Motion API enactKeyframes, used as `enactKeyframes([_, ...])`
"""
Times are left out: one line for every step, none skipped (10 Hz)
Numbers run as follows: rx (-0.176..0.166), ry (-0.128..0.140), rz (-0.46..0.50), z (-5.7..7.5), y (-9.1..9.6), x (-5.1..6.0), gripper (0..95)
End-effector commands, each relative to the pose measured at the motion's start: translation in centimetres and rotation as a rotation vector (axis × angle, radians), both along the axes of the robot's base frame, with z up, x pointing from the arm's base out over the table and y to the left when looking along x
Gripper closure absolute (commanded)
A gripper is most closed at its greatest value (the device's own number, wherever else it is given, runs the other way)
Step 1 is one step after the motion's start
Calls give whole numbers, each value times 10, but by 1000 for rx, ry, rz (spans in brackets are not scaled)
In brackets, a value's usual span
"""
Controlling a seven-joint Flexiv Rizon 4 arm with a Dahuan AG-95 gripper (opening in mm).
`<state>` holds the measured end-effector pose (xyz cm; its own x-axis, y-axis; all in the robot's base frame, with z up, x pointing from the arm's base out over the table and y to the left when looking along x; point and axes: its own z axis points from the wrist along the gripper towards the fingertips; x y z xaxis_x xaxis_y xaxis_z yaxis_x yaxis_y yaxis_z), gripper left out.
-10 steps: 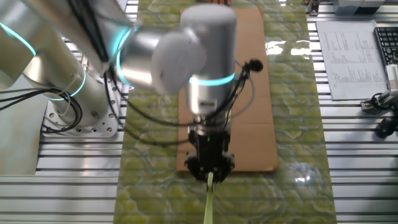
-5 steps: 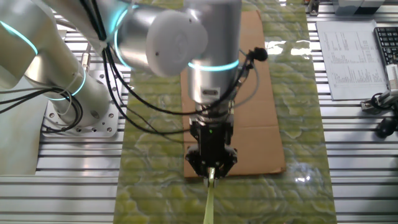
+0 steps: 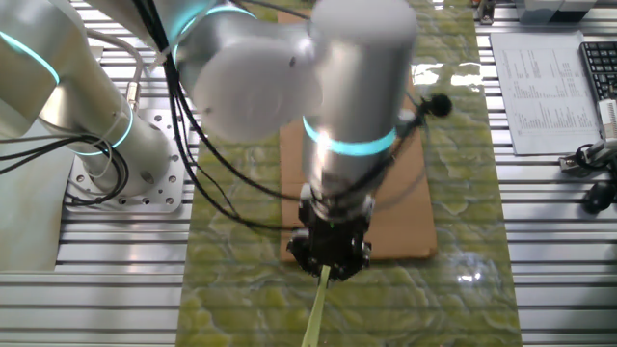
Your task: Swat with a flyswatter
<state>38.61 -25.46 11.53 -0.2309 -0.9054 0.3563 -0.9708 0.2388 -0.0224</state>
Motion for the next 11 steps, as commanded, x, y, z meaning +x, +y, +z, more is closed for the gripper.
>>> enactKeyframes([117, -2, -33, -1, 1, 1, 950])
enactKeyframes([108, -1, -30, -1, 1, 1, 950])
enactKeyframes([104, -1, -29, -2, 0, 1, 950])
enactKeyframes([100, -1, -27, -4, 0, 2, 950])
enactKeyframes([97, -2, -26, -8, -1, 3, 950])
enactKeyframes([91, -2, -23, -14, -1, 5, 950])
enactKeyframes([90, -2, -24, -15, 0, 5, 950])
enactKeyframes([83, -3, -25, -17, 2, 6, 950])
enactKeyframes([58, -3, -24, -19, 5, 6, 950])
enactKeyframes([-37, 13, 23, -26, 5, 8, 950])
enactKeyframes([-95, 20, 53, -32, 3, 9, 950])
